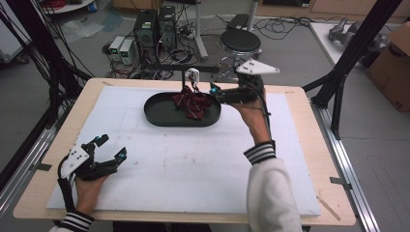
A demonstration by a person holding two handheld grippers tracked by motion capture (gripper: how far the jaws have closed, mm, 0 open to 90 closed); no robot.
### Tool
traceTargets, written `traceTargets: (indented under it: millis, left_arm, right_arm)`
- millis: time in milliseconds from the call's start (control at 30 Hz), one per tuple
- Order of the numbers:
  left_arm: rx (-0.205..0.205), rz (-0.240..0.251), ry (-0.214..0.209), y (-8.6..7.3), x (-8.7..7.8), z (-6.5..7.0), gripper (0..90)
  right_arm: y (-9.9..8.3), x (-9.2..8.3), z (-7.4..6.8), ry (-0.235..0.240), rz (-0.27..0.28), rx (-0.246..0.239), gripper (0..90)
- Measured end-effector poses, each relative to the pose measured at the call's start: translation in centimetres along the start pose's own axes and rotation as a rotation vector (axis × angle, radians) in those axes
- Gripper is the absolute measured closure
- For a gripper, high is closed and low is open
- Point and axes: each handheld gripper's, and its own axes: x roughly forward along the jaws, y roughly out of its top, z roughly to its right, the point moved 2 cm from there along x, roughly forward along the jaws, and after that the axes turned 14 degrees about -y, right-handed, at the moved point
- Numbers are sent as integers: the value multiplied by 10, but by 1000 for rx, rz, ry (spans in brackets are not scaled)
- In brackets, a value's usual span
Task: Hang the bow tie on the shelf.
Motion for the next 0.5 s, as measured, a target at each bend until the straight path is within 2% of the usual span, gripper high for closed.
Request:
traceTargets:
  millis: [133,200,333,400,500]
  left_arm:
    - [2,3,0,0,0,0,149]
    - [3,2,1,0,0,0,149]
    - [3,0,0,0,0,0,149]
    - [6,-2,1,0,0,0,149]
    - [9,-2,2,0,0,1,149]
  right_arm:
    - [-28,-43,10,-39,27,18,4]
    - [-48,-65,16,-68,29,29,4]
    - [-79,-95,26,-121,19,52,4]
    - [-95,-110,29,-147,31,81,4]
    - [-113,-125,30,-172,27,93,4]
